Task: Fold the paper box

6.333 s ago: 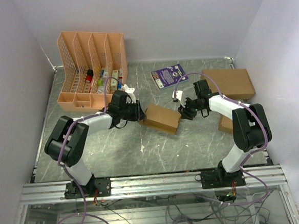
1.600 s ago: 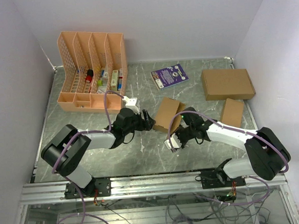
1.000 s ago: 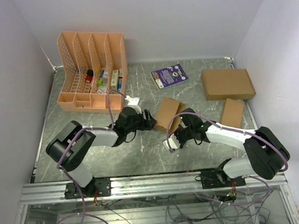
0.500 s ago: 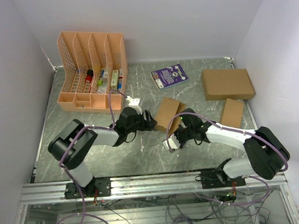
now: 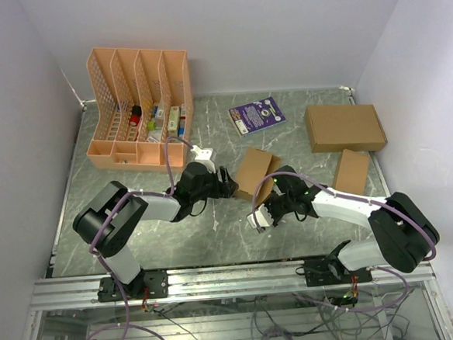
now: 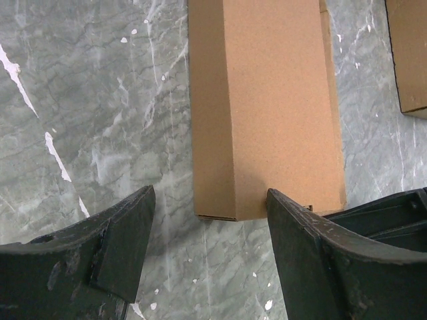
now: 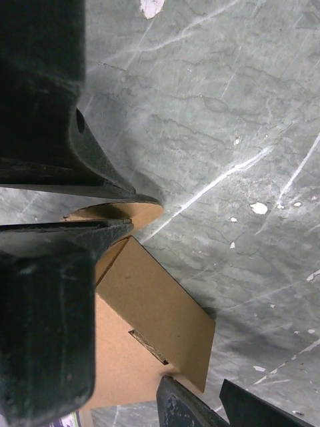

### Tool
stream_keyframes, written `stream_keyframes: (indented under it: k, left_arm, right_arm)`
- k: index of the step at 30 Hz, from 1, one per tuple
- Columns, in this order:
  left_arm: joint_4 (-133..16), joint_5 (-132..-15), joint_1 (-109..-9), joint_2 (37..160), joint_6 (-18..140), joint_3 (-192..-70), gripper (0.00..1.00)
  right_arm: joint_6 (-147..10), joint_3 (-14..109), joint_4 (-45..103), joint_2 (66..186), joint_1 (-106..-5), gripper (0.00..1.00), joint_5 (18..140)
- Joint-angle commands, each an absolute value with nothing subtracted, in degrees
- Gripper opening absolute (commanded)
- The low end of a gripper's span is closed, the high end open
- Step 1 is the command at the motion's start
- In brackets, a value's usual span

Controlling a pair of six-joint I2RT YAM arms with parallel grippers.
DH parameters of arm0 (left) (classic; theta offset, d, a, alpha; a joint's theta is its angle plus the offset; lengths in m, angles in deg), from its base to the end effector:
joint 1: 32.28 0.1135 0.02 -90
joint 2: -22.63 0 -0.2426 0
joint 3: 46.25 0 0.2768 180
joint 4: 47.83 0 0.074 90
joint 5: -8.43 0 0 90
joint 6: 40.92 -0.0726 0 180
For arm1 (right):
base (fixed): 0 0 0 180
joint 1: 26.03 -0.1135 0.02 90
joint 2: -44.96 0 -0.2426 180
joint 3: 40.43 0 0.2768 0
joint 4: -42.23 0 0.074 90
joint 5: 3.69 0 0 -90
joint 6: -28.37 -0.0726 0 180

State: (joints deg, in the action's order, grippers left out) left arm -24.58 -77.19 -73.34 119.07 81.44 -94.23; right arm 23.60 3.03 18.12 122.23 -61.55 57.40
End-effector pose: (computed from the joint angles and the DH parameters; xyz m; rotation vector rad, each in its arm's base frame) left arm 0.2702 -0.2428 0.0850 0.2126 2.1147 -0.8710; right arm 0.1990 0.1852 0.0796 -2.1906 1.0395 0.2734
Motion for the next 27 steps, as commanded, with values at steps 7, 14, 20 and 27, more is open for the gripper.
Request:
stream_keyframes:
  k: [7,14,20,27]
  left_arm:
    - [-23.4,-76.2,-73.1,119.8,80.3,-96.2,0.78]
    - [-24.0,-76.5,-73.1,120.3,80.0,-96.3,0.77]
    - [-25.1,-77.2,-73.1,120.4,79.5,-96.4,0.77]
    - [-25.5,-77.4,-73.0,120.9,79.6,-96.2,0.78]
  right_arm:
    - [22.5,1.7,20.9,121.2,-62.3,0.19,57.9]
    - [21.6,1.8,21.2,120.8,-62.4,0.12,58.4]
    - [21.7,1.8,20.5,120.9,-62.2,0.06,58.6]
    - [22.3,1.5,19.4,120.7,-61.0,0.00,58.3]
